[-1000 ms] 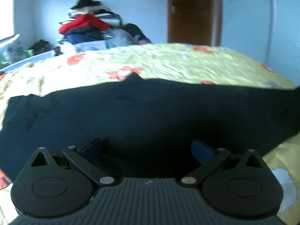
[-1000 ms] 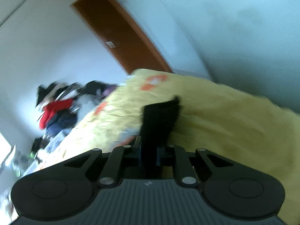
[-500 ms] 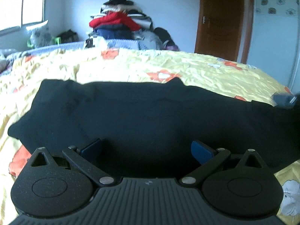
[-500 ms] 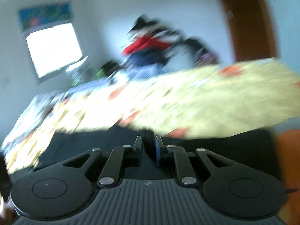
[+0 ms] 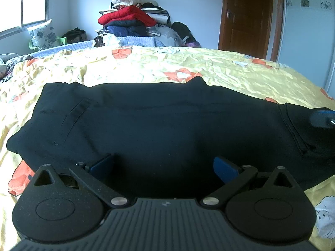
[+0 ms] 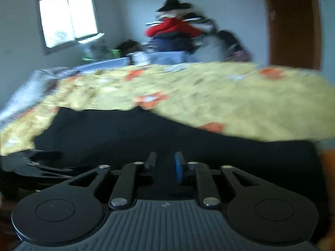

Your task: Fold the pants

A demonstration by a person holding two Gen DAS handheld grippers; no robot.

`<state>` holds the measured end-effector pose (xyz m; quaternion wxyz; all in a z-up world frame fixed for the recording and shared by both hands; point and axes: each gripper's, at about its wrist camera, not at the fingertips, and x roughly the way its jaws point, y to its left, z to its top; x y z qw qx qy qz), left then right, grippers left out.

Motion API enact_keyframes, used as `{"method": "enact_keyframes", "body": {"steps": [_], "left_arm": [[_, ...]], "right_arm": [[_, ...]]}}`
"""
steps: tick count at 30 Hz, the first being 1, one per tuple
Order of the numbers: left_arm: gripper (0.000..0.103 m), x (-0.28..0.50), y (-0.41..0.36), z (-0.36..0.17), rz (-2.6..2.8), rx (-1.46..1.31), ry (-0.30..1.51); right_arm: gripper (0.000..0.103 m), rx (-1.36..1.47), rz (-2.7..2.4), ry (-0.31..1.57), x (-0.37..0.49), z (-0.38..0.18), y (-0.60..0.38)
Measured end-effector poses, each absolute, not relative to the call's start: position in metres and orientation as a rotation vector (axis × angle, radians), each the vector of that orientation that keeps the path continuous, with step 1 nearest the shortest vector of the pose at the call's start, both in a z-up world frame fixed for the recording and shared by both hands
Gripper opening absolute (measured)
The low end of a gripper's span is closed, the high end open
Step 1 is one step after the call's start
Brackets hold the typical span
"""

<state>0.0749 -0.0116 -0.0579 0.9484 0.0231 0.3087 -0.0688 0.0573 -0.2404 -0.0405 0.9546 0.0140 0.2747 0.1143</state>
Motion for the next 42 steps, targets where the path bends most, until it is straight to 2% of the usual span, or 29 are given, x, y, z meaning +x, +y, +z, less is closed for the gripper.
{"method": "enact_keyframes", "body": {"steps": [1, 2, 6, 10, 15, 19, 27, 34, 35, 36, 37, 39, 40, 42], "left_arm": [[0.103, 0.075, -0.012, -0.058, -0.14, 0.046, 0.628], [0.103, 0.075, -0.012, -0.058, -0.14, 0.046, 0.627], [0.101, 0.07, -0.011, -0.047, -0.178, -0.014, 0.59], [0.102, 0.08, -0.025, -0.021, -0.46, -0.207, 0.654], [0.102, 0.109, -0.071, -0.031, -0.74, -0.384, 0.923], [0.102, 0.124, -0.087, -0.053, -0.776, -0.559, 1.061], [0.102, 0.145, -0.095, -0.071, -0.814, -0.823, 1.194], [0.099, 0.153, -0.125, -0.072, -0.782, -0.793, 1.2], [0.096, 0.154, -0.126, -0.071, -0.781, -0.788, 1.189], [0.082, 0.154, -0.129, -0.07, -0.783, -0.776, 1.174], [0.05, 0.155, -0.132, -0.07, -0.776, -0.759, 1.173], [0.016, 0.155, -0.135, -0.074, -0.748, -0.723, 1.2], [0.009, 0.153, -0.134, -0.076, -0.74, -0.72, 1.19], [0.006, 0.146, -0.133, -0.073, -0.728, -0.675, 1.117]], "right_arm": [[0.081, -0.037, 0.214, 0.553, 0.051, -0.04, -0.24], [0.095, -0.096, 0.201, 0.539, 0.044, -0.04, -0.238], [0.094, -0.37, 0.154, 0.466, 0.019, -0.046, -0.216], [0.094, -0.524, 0.09, 0.452, 0.014, -0.057, -0.206], [0.094, -0.506, 0.061, 0.481, 0.014, -0.065, -0.219], [0.094, -0.545, 0.054, 0.527, 0.013, -0.074, -0.227], [0.094, -0.445, -0.02, 0.497, 0.016, -0.076, -0.248], [0.095, -0.348, -0.05, 0.493, 0.014, -0.075, -0.264], [0.095, -0.345, -0.05, 0.492, 0.013, -0.074, -0.264], [0.095, -0.344, -0.049, 0.491, 0.013, -0.074, -0.264], [0.095, -0.346, -0.05, 0.49, 0.012, -0.073, -0.263], [0.095, -0.358, -0.051, 0.484, 0.01, -0.072, -0.261], [0.095, -0.368, -0.047, 0.482, 0.009, -0.072, -0.259], [0.095, -0.39, -0.034, 0.472, 0.005, -0.071, -0.256]]}}
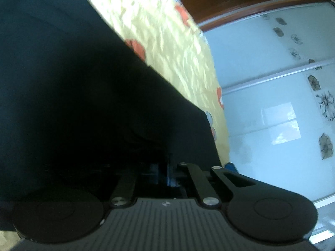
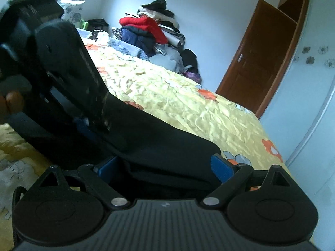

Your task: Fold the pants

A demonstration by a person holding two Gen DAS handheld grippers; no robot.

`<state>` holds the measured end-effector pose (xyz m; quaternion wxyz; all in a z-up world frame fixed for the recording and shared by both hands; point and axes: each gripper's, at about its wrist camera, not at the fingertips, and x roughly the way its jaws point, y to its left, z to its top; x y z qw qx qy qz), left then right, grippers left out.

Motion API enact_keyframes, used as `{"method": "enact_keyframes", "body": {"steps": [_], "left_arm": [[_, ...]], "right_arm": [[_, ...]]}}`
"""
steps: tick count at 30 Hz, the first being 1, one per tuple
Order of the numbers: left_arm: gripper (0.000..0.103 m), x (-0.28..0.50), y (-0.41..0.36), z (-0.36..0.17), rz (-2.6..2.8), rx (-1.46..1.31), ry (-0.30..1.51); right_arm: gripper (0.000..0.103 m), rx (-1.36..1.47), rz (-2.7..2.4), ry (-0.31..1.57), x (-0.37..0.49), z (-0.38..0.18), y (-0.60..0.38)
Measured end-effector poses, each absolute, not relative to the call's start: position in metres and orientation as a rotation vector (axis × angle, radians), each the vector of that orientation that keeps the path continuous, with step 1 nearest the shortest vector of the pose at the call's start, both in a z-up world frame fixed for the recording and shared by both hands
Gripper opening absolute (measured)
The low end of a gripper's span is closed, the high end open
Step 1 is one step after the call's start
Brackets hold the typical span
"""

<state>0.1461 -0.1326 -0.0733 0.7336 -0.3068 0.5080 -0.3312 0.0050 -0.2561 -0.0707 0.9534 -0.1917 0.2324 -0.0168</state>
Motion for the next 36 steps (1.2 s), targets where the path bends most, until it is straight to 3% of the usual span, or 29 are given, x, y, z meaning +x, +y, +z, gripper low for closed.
{"method": "enact_keyframes", "body": {"steps": [7, 18, 20, 21, 24, 28, 33, 36], "left_arm": [[0.005, 0.102, -0.106, -0.021, -0.603, -0.348, 0.692], [0.006, 0.087, -0.061, -0.046, -0.475, -0.333, 0.776], [0.015, 0.085, -0.06, -0.049, -0.468, -0.316, 0.778], [0.025, 0.084, -0.057, -0.049, -0.46, -0.312, 0.774], [0.038, 0.081, -0.05, -0.046, -0.413, -0.307, 0.753], [0.044, 0.082, -0.033, -0.037, -0.297, -0.286, 0.693], [0.054, 0.093, -0.038, -0.027, -0.286, -0.205, 0.67], [0.062, 0.1, -0.056, -0.03, -0.344, -0.138, 0.701]], "right_arm": [[0.1, -0.433, 0.06, 0.455, -0.004, -0.07, -0.25], [0.1, -0.207, 0.153, 0.445, -0.008, -0.057, -0.269], [0.1, -0.155, 0.118, 0.454, -0.003, -0.054, -0.274], [0.1, -0.135, 0.098, 0.46, 0.001, -0.053, -0.276], [0.1, -0.088, 0.067, 0.483, 0.015, -0.052, -0.279], [0.1, -0.073, 0.017, 0.604, 0.039, -0.069, -0.281], [0.101, -0.011, 0.092, 0.514, 0.043, -0.054, -0.27], [0.103, -0.081, 0.166, 0.557, 0.066, -0.054, -0.249]]}}
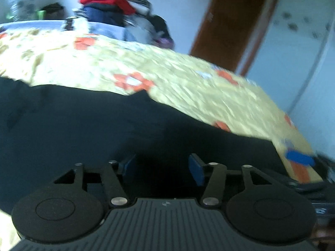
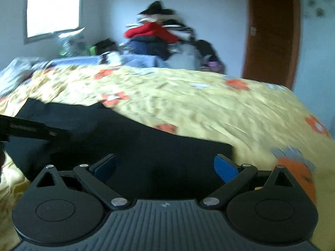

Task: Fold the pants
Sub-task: 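Fold the pants edge over with the right tool while the left tool holds the pants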

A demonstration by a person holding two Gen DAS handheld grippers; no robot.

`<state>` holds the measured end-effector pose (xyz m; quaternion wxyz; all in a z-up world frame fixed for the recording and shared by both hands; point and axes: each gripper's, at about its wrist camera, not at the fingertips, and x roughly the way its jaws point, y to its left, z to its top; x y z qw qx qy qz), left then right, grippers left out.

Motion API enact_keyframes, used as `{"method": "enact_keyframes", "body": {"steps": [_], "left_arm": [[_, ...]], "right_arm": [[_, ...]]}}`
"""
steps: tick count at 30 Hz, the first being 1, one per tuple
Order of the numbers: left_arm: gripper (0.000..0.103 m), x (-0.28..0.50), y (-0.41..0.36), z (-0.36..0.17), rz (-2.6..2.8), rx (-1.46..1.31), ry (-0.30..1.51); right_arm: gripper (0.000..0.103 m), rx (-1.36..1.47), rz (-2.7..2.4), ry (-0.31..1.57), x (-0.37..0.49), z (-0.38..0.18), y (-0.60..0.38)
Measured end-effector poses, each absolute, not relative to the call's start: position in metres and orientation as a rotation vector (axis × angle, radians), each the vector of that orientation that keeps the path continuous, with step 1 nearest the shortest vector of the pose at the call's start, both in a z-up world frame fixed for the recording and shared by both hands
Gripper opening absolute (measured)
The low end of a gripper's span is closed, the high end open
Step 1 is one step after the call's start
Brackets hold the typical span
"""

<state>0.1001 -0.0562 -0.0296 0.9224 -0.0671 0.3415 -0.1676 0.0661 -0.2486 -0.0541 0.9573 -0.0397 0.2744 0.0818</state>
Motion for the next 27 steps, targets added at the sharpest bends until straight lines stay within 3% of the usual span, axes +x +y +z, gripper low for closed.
{"method": "enact_keyframes", "body": {"steps": [3, 8, 13, 27], "left_arm": [[0.068, 0.097, -0.073, -0.04, -0.316, -0.008, 0.693], [0.076, 0.087, -0.078, -0.046, -0.277, 0.112, 0.629], [0.097, 0.09, -0.073, -0.049, -0.22, 0.155, 0.591], [0.101, 0.091, -0.013, -0.041, -0.068, 0.145, 0.559]], "right_arm": [[0.103, -0.117, 0.207, 0.721, 0.096, -0.078, -0.233], [0.103, -0.072, 0.177, 0.697, 0.086, -0.076, -0.238], [0.103, -0.062, 0.173, 0.669, 0.072, -0.082, -0.235], [0.103, -0.054, 0.159, 0.628, 0.076, -0.088, -0.233]]}}
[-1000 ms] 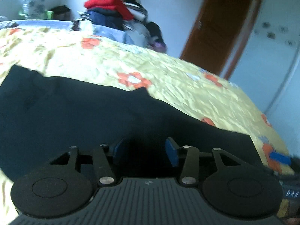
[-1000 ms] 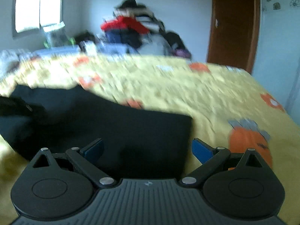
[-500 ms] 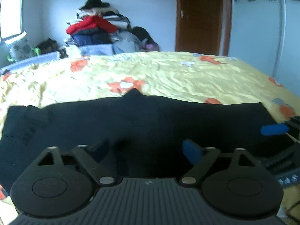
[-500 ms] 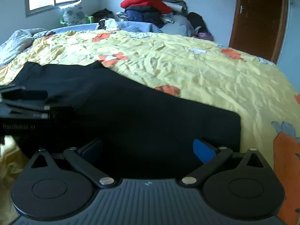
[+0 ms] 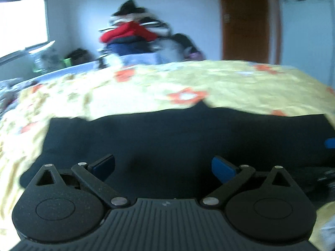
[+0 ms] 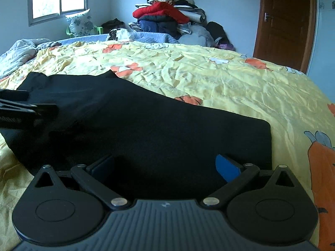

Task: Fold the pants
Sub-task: 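Fold the pants edge over with the right tool while the left tool holds the pants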

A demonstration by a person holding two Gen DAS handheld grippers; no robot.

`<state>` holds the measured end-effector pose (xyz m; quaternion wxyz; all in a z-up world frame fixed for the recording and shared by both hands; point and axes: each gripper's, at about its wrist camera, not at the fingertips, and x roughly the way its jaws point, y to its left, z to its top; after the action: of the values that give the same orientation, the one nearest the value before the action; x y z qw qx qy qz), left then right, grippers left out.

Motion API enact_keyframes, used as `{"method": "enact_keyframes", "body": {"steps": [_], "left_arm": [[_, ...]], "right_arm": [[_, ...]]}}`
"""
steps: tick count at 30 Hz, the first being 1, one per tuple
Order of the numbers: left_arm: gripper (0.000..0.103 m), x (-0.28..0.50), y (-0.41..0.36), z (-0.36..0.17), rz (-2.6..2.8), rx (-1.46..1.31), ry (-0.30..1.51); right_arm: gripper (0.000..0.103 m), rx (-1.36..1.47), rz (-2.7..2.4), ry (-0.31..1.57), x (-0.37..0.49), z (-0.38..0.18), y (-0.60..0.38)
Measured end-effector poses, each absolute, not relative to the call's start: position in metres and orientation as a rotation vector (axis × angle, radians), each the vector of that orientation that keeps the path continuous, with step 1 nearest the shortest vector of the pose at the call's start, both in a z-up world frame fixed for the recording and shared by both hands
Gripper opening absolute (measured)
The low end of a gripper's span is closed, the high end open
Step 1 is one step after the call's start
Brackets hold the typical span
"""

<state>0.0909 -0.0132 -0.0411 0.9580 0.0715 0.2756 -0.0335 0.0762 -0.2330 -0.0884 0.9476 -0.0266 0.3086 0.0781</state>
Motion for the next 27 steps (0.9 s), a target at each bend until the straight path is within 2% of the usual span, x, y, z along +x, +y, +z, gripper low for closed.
{"method": "enact_keyframes", "body": {"steps": [3, 12, 21, 27], "left_arm": [[0.103, 0.111, 0.013, -0.053, -0.045, 0.066, 0.659], [0.102, 0.103, 0.012, -0.05, -0.053, 0.102, 0.581], [0.103, 0.072, 0.066, -0.031, 0.071, 0.118, 0.53], [0.102, 0.06, 0.12, -0.032, 0.15, 0.005, 0.577]], "right_arm": [[0.103, -0.053, 0.156, 0.627, 0.077, -0.088, -0.233], [0.103, -0.058, 0.144, 0.625, 0.078, -0.089, -0.231], [0.103, -0.085, 0.185, 0.546, 0.071, -0.07, -0.209], [0.103, -0.434, 0.296, 0.359, 0.062, -0.035, -0.132]]}}
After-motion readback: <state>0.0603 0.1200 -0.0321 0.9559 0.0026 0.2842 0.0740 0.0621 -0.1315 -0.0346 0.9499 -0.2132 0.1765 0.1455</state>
